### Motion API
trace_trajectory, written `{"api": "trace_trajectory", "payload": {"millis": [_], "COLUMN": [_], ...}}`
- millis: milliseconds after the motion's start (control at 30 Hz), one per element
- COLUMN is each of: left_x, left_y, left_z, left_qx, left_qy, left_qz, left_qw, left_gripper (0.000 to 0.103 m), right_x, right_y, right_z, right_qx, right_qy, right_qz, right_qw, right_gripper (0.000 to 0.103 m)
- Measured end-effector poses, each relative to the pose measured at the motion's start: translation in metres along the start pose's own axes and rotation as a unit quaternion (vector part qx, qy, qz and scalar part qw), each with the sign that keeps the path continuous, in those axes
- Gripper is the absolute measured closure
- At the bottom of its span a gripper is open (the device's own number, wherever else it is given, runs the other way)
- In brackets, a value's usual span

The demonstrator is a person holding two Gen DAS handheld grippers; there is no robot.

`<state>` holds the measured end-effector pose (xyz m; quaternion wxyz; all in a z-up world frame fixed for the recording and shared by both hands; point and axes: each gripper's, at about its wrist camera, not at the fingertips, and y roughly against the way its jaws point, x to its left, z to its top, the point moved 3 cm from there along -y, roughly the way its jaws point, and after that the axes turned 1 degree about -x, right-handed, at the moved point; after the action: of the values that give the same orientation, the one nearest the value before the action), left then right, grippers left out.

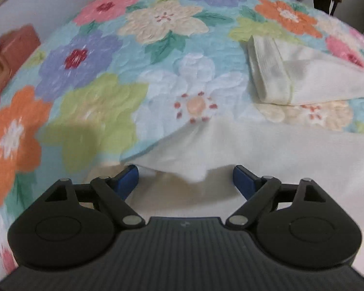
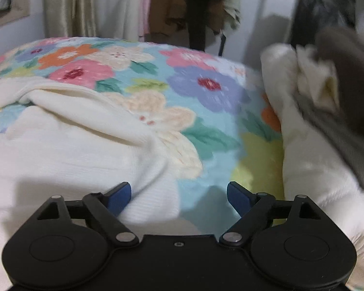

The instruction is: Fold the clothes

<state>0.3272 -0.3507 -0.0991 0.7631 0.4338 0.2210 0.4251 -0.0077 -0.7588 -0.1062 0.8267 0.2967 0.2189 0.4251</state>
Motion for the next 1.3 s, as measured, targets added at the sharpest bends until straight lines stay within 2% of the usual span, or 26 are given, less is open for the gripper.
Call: {"api": "trace_trajectory", "payload": {"millis": [33,67,100,133,167,200,233,300,367,433,467,600,667,767,800,833,867,900,933,1000,1033,1100,1167,1233,1300], "left_x": [-0.002,-0.004,-0.007,-0.009,-0.015,-0.022,-0.029,-0.029,-0.022,-0.015,-0.013,-0.018,-0.016,-0.008,-0.006,-0.004,-0.003,-0.002,-0.003,-0.003,0.0,0.008,0.019,0.03,0.037], "left_y": [0.0,0.0,0.004,0.008,0.014,0.022,0.03,0.048,0.054,0.055,0.049,0.003,-0.015,-0.004,0.009,0.024,0.042,0.062,0.08,0.12,0.139,0.17,0.196,0.219,0.242], "left_z": [0.0,0.0,0.002,0.003,0.006,0.008,0.011,0.026,0.041,0.053,0.054,0.035,0.021,0.015,0.012,0.008,0.0,-0.01,-0.021,-0.05,-0.068,-0.104,-0.136,-0.166,-0.193], "left_qx": [-0.009,-0.018,-0.021,-0.023,-0.037,-0.057,-0.077,-0.125,-0.151,-0.173,-0.162,-0.105,-0.072,-0.079,-0.079,-0.086,-0.097,-0.104,-0.105,-0.103,-0.098,-0.085,-0.075,-0.07,-0.086], "left_qy": [0.002,0.003,0.012,0.021,0.007,-0.019,-0.045,-0.038,-0.018,-0.001,0.005,-0.024,-0.017,0.024,0.035,0.043,0.047,0.046,0.041,0.039,0.049,0.082,0.118,0.152,0.177], "left_qz": [-0.007,-0.013,-0.018,-0.023,-0.011,0.008,0.028,0.044,0.057,0.075,0.064,0.084,0.107,0.111,0.109,0.106,0.105,0.107,0.111,0.108,0.099,0.085,0.073,0.063,0.081], "left_qw": [0.9999,0.9998,0.9996,0.9992,0.9992,0.9982,0.9956,0.9904,0.9866,0.982,0.9846,0.9907,0.9916,0.9904,0.9903,0.9897,0.9886,0.9877,0.9874,0.988,0.989,0.9894,0.9875,0.9838,0.977], "left_gripper": [0.023,0.073,0.102,0.102,0.102,0.102,0.102,0.102,0.102,0.102,0.102,0.101,0.097,0.092,0.084,0.075,0.053,0.038,0.035,0.035,0.035,0.035,0.035,0.035,0.035], "right_x": [0.001,0.002,0.003,0.004,0.006,0.007,0.008,0.01,0.01,0.006,0.003,-0.005,-0.001,0.01,0.014,0.016,0.021,0.026,0.036,0.06,0.072,0.096,0.124,0.15,0.176], "right_y": [0.002,0.004,0.006,0.009,0.011,0.013,0.015,0.02,0.031,0.037,0.036,0.001,-0.01,-0.009,-0.01,-0.009,-0.002,0.007,0.03,0.085,0.113,0.136,0.158,0.177,0.204], "right_z": [0.0,0.001,0.001,0.002,0.002,0.003,0.003,0.004,0.011,0.017,0.017,0.004,-0.001,-0.001,-0.001,-0.001,0.004,0.008,0.017,0.034,0.043,0.046,0.048,0.047,0.045], "right_qx": [-0.006,-0.012,-0.018,-0.023,-0.029,-0.035,-0.041,-0.053,-0.086,-0.109,-0.112,-0.063,-0.047,-0.047,-0.046,-0.044,-0.024,-0.005,-0.024,-0.112,-0.154,-0.15,-0.13,-0.116,-0.122], "right_qy": [0.0,0.0,0.0,-0.001,-0.001,-0.001,-0.001,-0.001,-0.007,-0.005,-0.006,-0.028,-0.017,0.018,0.027,0.035,0.052,0.069,0.091,0.082,0.077,0.071,0.075,0.099,0.142], "right_qz": [0.011,0.022,0.033,0.044,0.055,0.067,0.078,0.099,0.083,0.047,0.036,0.062,0.055,0.019,0.002,-0.016,-0.062,-0.108,-0.151,-0.132,-0.121,0.017,0.15,0.189,0.196], "right_qw": [1.0,1.0,0.999,0.999,0.998,0.997,0.996,0.994,0.993,0.993,0.993,0.996,0.997,0.999,0.999,0.998,0.996,0.992,0.984,0.981,0.978,0.986,0.977,0.97,0.963], "right_gripper": [0.014,0.016,0.024,0.052,0.088,0.099,0.098,0.099,0.1,0.1,0.1,0.1,0.1,0.096,0.091,0.07,0.053,0.051,0.048,0.03,0.015,0.012,0.013,0.013,0.013]}}
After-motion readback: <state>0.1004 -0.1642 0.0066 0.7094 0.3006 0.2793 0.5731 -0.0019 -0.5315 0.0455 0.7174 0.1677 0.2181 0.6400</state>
